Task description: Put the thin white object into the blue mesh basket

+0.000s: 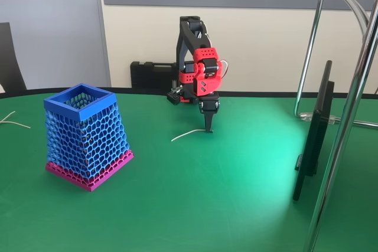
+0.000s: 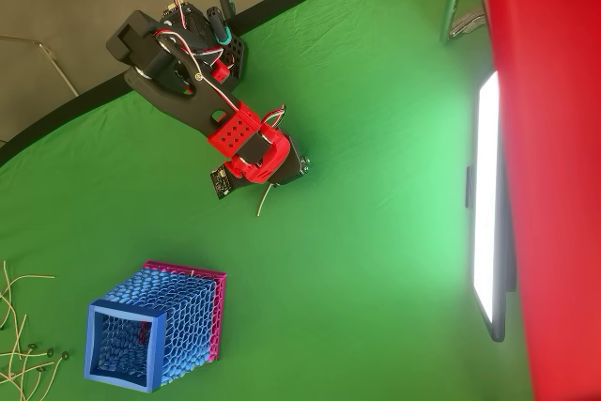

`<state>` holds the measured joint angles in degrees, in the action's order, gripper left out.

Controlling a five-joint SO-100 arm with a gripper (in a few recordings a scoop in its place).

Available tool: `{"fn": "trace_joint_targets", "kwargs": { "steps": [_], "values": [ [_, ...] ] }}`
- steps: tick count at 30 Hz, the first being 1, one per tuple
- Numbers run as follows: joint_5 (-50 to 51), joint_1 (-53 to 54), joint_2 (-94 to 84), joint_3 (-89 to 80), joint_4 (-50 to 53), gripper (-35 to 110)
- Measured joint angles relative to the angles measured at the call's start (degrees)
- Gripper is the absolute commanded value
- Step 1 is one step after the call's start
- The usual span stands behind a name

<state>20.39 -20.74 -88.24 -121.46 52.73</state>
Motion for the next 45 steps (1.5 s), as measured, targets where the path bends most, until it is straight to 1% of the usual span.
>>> {"fn": "trace_joint_targets", "kwargs": {
  "steps": [19, 28, 35, 45],
  "values": [
    [-0.09, 0.0, 3.34, 3.43, 2.64, 6],
    [-1.23, 1.23, 3.43, 4.31, 3.16, 6],
    [-4.57, 4.39, 2.72, 9.76, 5.8, 5],
    [-9.14, 4.83, 2.11, 19.34, 7.21, 4]
  ]
}}
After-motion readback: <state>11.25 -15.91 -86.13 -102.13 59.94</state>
